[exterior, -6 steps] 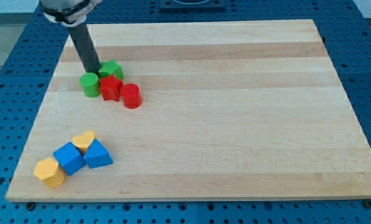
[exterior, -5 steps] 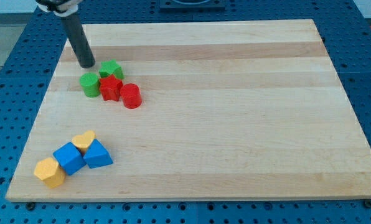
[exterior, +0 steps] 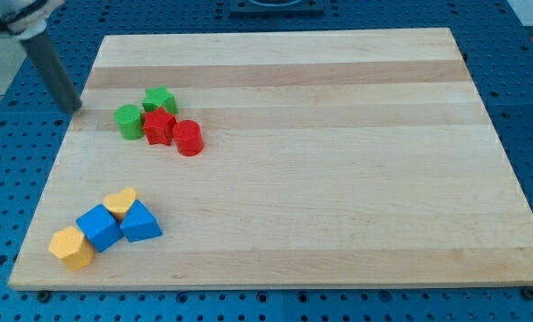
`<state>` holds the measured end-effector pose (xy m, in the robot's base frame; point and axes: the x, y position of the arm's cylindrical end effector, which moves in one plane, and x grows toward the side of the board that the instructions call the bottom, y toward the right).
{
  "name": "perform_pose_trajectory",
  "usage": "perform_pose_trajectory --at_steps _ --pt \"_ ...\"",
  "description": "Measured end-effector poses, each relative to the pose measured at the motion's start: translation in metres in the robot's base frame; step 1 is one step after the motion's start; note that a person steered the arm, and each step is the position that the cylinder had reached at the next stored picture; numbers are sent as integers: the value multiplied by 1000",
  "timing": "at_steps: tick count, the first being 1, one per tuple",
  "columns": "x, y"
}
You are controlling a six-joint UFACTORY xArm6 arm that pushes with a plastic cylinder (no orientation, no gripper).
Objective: Push the yellow hexagon close to the red star
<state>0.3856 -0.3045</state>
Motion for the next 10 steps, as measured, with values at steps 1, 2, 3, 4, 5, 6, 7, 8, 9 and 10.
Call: perform_pose_trajectory --at_steps 1,2,3,4,5,6,7,8,9,10 --pt "25 0" --pt "33 0" --pt "41 -1" --pt "76 0" --pt "102 0" --pt "162 0" --pt "206 0" --pt "229 13" --pt "233 40" --pt "233 54"
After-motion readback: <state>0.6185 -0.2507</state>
